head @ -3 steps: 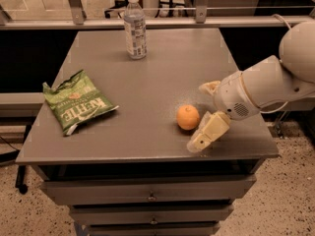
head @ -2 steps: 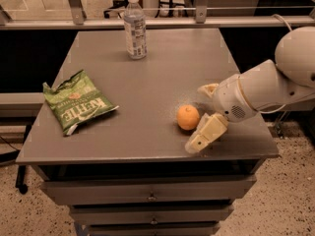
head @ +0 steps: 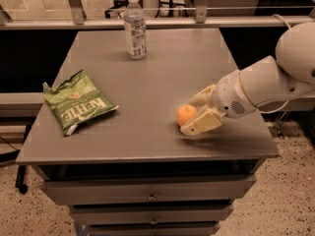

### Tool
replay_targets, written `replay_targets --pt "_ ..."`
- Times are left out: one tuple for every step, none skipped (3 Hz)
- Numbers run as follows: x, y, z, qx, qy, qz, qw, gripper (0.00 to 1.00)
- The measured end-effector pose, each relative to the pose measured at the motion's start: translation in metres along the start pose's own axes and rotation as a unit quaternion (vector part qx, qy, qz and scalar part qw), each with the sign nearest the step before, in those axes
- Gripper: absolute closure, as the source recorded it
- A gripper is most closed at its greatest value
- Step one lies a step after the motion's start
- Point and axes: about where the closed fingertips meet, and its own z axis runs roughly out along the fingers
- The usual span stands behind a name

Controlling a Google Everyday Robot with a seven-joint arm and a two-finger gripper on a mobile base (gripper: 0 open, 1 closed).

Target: Move orange near blue plastic bottle

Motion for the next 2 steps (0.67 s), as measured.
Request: replay_targets --pt "-0.003 -0.003 -0.005 0.004 0.000 0.002 1.0000 0.64" --pt "-0.007 -0.010 -0.018 0.015 -0.001 -0.002 0.9999 0.87"
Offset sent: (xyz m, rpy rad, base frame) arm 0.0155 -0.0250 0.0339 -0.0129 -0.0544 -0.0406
